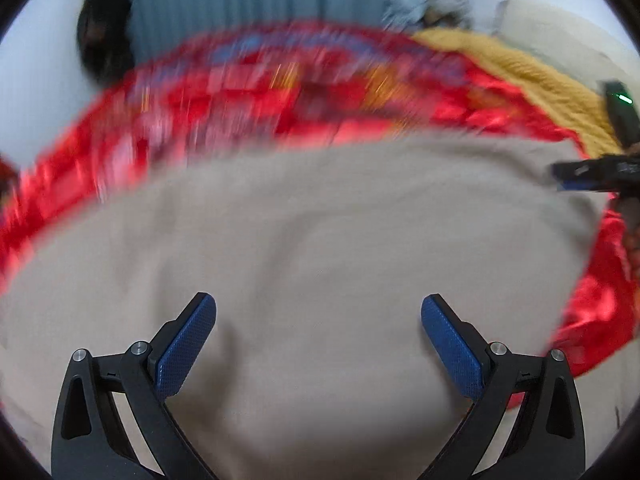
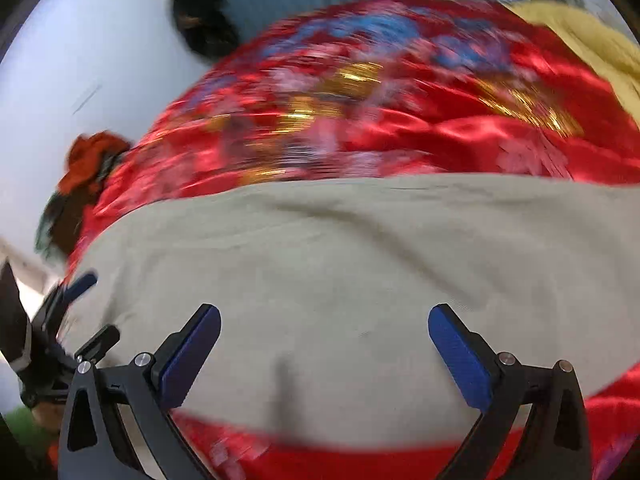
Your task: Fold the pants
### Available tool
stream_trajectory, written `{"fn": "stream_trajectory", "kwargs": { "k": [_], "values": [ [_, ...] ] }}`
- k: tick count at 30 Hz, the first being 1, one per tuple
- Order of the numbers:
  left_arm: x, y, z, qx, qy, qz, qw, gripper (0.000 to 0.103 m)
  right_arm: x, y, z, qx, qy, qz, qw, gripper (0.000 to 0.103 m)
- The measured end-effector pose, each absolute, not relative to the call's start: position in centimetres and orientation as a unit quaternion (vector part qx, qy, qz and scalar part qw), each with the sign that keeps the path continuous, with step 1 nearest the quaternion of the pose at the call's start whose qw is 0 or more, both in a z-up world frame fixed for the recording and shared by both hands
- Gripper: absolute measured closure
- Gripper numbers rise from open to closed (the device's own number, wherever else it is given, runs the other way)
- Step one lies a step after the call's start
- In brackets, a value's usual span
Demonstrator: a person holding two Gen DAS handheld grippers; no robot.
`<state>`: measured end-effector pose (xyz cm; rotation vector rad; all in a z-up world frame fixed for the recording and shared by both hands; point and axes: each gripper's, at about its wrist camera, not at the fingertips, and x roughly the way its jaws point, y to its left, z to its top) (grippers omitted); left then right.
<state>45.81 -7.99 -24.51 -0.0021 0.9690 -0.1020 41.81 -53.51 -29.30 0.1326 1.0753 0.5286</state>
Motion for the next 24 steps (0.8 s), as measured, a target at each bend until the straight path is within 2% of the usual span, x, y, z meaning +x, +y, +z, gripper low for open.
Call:
{"fn": "stream_trajectory", "kwargs": {
  "k": [3,5,12,16,17,20,24],
  "values": [
    [45.1,-6.5,-26.2,-0.047,0.451,-0.075,0.888,0.001,43.9,-59.0,-31.4,0.058,0.510,0.190,0.837,0.004],
    [45.1,-7.2,-26.4,-0.030,0.451,-0.067,0.889,0.001,44.4,-63.9,-32.3,0.056,0.510,0.144,0.846,0.012],
    [45.0,-7.6,-26.7,-0.020,0.441,-0.064,0.895,0.001,43.0,-80.2,-31.2,0.113,0.482,-0.035,0.868,0.012],
    [45.0,-7.5,-26.6,-0.021,0.436,-0.064,0.898,0.001,41.7,-84.6,-29.9,0.233,0.439,0.018,0.868,0.012],
    [45.0,-7.5,-26.6,-0.021,0.434,-0.064,0.898,0.001,41.2,-85.9,-30.1,0.301,0.420,0.043,0.855,0.012],
    [44.9,-7.5,-26.6,-0.020,0.432,-0.064,0.899,0.001,41.8,-86.4,-32.0,0.395,0.421,0.059,0.815,0.012],
    [44.8,-7.5,-26.6,-0.020,0.431,-0.064,0.900,0.001,44.1,-83.8,-33.8,0.385,0.463,0.035,0.798,0.011]
  ]
}}
